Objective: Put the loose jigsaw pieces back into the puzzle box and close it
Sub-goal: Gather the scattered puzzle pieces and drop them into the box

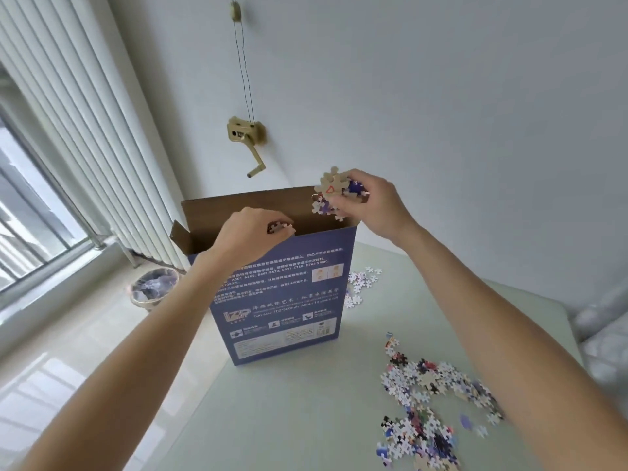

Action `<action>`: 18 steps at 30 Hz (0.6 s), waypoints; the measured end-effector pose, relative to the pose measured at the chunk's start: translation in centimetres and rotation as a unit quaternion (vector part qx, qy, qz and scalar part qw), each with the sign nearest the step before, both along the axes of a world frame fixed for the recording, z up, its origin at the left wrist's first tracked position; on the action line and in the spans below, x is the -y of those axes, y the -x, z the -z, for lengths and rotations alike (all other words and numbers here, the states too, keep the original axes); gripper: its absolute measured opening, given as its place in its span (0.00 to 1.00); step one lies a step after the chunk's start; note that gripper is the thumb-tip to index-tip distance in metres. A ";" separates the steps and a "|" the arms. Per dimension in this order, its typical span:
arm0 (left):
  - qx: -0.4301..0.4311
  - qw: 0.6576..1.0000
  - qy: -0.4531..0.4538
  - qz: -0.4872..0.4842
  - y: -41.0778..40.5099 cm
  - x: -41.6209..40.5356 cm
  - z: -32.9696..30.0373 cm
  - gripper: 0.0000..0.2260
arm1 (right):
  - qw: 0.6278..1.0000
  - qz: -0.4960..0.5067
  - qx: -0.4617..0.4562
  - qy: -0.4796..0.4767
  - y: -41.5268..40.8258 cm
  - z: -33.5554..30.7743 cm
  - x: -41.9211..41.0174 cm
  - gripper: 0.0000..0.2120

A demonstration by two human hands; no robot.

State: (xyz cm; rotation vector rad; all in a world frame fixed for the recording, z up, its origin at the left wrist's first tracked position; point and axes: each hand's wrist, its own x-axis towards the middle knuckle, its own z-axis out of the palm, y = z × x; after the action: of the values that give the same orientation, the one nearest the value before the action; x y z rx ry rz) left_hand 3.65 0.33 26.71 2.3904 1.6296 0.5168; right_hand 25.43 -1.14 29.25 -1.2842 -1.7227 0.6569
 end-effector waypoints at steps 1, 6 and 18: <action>0.012 1.000 0.005 0.001 0.2 0.0 0.2 0.12 | 0.999 0.001 0.040 -0.009 0.3 0.0 -0.3 0.12; 0.084 0.996 -0.011 0.031 1.2 0.2 0.5 0.08 | 0.984 -0.017 0.173 -0.029 1.6 0.8 -1.0 0.14; 0.162 0.985 -0.014 0.053 1.8 0.3 1.0 0.05 | 0.919 -0.028 0.390 -0.052 3.6 1.1 -3.0 0.14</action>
State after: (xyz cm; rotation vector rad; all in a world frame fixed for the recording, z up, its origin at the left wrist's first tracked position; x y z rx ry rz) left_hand 1.81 0.08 25.75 2.2509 1.3574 0.8609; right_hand 21.85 1.83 28.17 -1.5366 -2.3943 0.0498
